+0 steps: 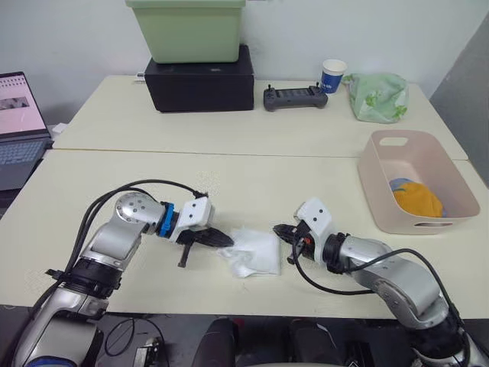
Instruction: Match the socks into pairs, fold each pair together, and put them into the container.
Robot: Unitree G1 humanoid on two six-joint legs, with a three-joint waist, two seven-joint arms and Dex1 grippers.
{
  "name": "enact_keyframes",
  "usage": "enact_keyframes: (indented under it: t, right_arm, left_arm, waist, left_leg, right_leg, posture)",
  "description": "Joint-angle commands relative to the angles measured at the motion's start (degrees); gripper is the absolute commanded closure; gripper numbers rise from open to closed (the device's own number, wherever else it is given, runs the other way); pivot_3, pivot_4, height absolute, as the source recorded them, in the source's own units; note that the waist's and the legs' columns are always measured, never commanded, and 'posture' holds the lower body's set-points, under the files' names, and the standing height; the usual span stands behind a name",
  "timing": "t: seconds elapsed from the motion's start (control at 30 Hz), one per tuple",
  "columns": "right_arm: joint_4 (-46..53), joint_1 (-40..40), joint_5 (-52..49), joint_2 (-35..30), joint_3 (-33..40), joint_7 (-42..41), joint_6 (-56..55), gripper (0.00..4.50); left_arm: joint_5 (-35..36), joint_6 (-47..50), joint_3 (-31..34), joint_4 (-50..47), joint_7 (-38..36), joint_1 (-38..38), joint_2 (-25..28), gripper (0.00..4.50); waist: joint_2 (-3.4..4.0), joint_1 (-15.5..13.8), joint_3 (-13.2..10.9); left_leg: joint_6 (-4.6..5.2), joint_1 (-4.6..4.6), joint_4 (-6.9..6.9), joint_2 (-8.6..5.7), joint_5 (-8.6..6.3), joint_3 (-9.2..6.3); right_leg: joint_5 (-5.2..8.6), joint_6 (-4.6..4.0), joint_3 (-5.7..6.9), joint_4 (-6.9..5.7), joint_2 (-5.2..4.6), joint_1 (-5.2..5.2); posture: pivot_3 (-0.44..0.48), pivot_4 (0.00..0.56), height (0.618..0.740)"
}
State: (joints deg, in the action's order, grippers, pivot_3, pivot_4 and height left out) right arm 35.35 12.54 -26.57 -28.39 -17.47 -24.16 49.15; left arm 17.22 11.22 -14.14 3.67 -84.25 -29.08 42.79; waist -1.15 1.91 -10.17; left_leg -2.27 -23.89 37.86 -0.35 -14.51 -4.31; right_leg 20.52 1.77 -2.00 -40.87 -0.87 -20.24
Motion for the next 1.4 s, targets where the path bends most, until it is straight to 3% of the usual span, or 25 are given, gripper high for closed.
enact_keyframes:
  t: [0.03,0.23,0.37,0.5,0.63,0.77,0.87,1.1,1.2,1.4]
  right_arm:
    - [1.4,0.8,1.0,-1.5,-3.3,-3.9,-1.3,4.48]
    - [-2.1,2.3,5.5,-3.1,-8.7,-7.5,-2.8,4.48]
    - [-2.5,1.1,8.0,-5.3,-9.2,-8.5,-3.4,4.48]
    - [-1.4,-0.5,8.9,-6.7,-8.0,-9.2,-4.4,4.48]
    - [4.4,-3.0,6.4,-6.3,-2.8,-7.6,-2.9,4.48]
    - [11.0,-8.3,3.8,-6.3,3.0,-5.6,0.5,4.48]
    - [14.2,-10.9,2.2,-5.1,6.4,-3.0,4.2,4.48]
    - [12.8,-9.5,-8.5,4.1,15.5,1.0,15.7,4.48]
    - [10.8,-7.5,-11.8,7.5,18.6,3.1,22.0,3.91]
    - [7.1,-5.0,-16.7,12.4,22.5,5.5,31.1,1.87]
  left_arm:
    - [4.3,6.0,0.5,-8.3,-1.1,-0.1,0.5,4.5]
    - [1.8,4.4,-3.3,-12.8,-4.8,4.1,2.8,4.5]
    - [-7.1,-7.3,-6.1,-5.8,-4.4,4.8,4.2,4.5]
    - [-8.4,-10.6,-5.7,-1.7,-3.6,4.2,2.9,4.5]
    - [4.3,7.8,-0.4,-11.5,-2.5,2.6,2.2,4.5]
    - [12.8,21.7,3.6,-17.2,-2.1,-0.2,5.7,4.5]
    - [10.9,21.0,3.4,-15.6,-1.9,-0.3,7.2,4.5]
    - [-0.3,7.6,-1.9,-5.1,2.9,-0.3,0.4,4.5]
    - [-3.0,4.3,-4.0,-2.1,1.7,1.2,0.2,4.5]
    - [-8.1,-2.0,-5.4,4.0,1.6,2.5,1.2,4.5]
  waist:
    - [0.0,0.0,0.0]
    - [0.03,0.7,0.0]
    - [0.05,0.2,0.0]
    - [0.04,-0.1,0.0]
    - [-0.09,-0.2,-0.1]
    - [-0.12,-0.1,-0.2]
    - [-0.08,0.4,-0.2]
    - [-0.09,-0.1,-0.2]
    - [-0.08,0.1,-0.2]
    - [-0.05,-0.1,-0.2]
  left_leg:
    - [0.0,0.02,0.0,0.0,0.0,0.01]
    - [0.0,0.07,-0.02,0.03,0.0,0.01]
    - [0.0,0.06,-0.02,0.02,0.0,-0.02]
    - [0.0,0.05,0.0,0.0,0.0,-0.01]
    - [0.0,-0.04,0.02,-0.02,0.0,-0.04]
    - [0.0,-0.02,0.03,-0.01,0.0,-0.09]
    - [0.0,0.08,-0.02,0.01,0.0,-0.06]
    - [0.0,0.08,0.01,0.0,0.0,-0.03]
    - [0.0,0.07,-0.02,0.01,0.0,0.0]
    - [0.0,0.07,-0.03,0.02,0.0,-0.01]
  right_leg:
    - [0.0,0.0,-0.01,0.0,0.0,0.01]
    - [0.0,0.0,-0.04,-0.06,0.05,-0.01]
    - [0.0,-0.01,0.0,-0.05,0.04,0.0]
    - [0.0,0.0,0.0,-0.02,0.01,0.01]
    - [0.0,0.0,0.05,0.0,-0.03,-0.01]
    - [0.01,0.01,0.09,-0.01,-0.01,0.02]
    - [0.01,0.01,0.02,-0.04,0.04,0.03]
    - [0.0,0.0,0.02,-0.07,0.03,0.05]
    - [0.0,-0.01,-0.04,-0.06,0.03,0.01]
    - [0.0,-0.01,-0.02,-0.07,0.03,0.0]
  posture:
    - [0.0,0.15,0.72]
    - [0.0,0.15,0.72]
    - [0.0,0.15,0.72]
    - [0.0,0.15,0.72]
    - [0.0,0.15,0.72]
    - [0.0,0.15,0.72]
    - [0.0,0.15,0.72]
    - [0.0,0.15,0.72]
    - [0.0,0.15,0.72]
    - [0.0,0.15,0.72]
